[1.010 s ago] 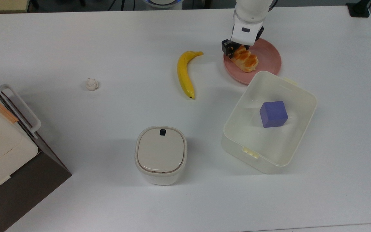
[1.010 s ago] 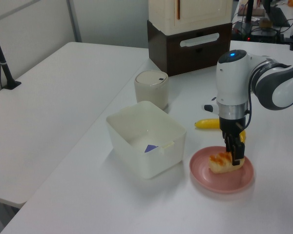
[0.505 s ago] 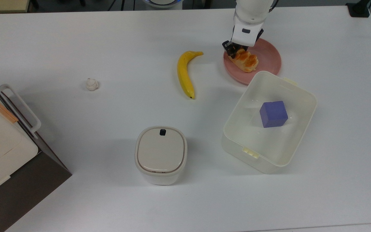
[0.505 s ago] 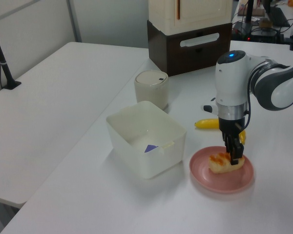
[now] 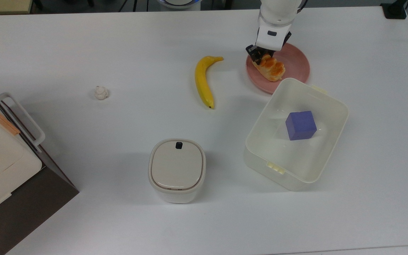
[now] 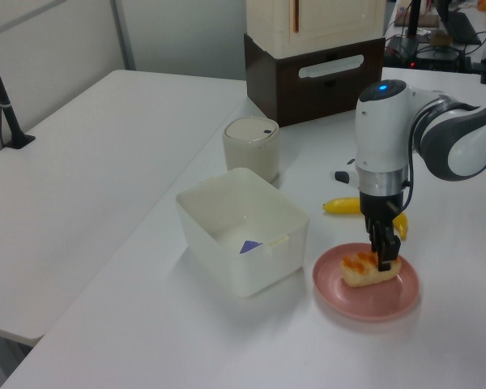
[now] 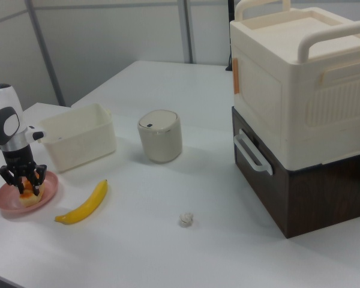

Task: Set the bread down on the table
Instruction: 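Lift the bread roll off the plate and carry it past the banana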

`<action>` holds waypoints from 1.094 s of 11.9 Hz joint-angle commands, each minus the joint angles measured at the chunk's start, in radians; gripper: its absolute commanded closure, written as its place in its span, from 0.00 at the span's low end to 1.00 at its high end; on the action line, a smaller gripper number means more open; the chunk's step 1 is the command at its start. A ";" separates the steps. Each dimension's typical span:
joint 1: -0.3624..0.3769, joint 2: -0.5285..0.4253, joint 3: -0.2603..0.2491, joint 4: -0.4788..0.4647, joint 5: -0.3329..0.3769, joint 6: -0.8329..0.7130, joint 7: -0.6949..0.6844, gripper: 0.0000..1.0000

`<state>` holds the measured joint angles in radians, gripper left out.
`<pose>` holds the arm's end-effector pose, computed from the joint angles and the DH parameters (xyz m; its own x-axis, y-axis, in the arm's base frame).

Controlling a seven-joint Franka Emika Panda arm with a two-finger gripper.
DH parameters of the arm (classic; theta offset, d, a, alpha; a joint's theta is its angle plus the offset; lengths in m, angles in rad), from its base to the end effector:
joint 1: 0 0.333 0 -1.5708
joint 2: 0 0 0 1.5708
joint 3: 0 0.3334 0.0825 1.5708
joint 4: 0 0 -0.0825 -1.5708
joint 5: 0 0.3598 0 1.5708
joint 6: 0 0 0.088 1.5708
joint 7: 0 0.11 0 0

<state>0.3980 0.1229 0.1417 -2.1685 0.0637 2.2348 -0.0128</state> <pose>0.4535 0.2728 0.3643 0.8698 0.4901 -0.0561 0.4866 -0.8711 -0.0659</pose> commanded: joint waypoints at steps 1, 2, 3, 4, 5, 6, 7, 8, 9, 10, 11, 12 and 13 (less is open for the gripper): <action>0.004 -0.011 -0.013 0.062 0.016 -0.044 0.021 0.58; -0.002 -0.026 -0.013 0.088 0.016 -0.073 0.021 0.58; -0.017 -0.037 -0.013 0.113 0.016 -0.108 0.021 0.58; -0.022 -0.042 -0.014 0.127 0.018 -0.130 0.022 0.58; -0.036 -0.049 -0.016 0.133 0.018 -0.142 0.027 0.58; -0.051 -0.061 -0.014 0.134 0.018 -0.147 0.028 0.58; -0.077 -0.065 -0.014 0.134 0.018 -0.147 0.028 0.58; -0.106 -0.065 -0.014 0.134 0.018 -0.147 0.027 0.58; -0.123 -0.074 -0.013 0.134 0.018 -0.149 0.025 0.58; -0.148 -0.087 -0.014 0.133 0.018 -0.156 0.025 0.58; -0.169 -0.094 -0.014 0.133 0.018 -0.178 0.021 0.58; -0.195 -0.095 -0.014 0.131 0.016 -0.179 0.019 0.58; -0.224 -0.095 -0.014 0.130 0.015 -0.181 0.016 0.58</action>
<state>0.2216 0.0546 0.1274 -2.0331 0.0637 2.0899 0.0022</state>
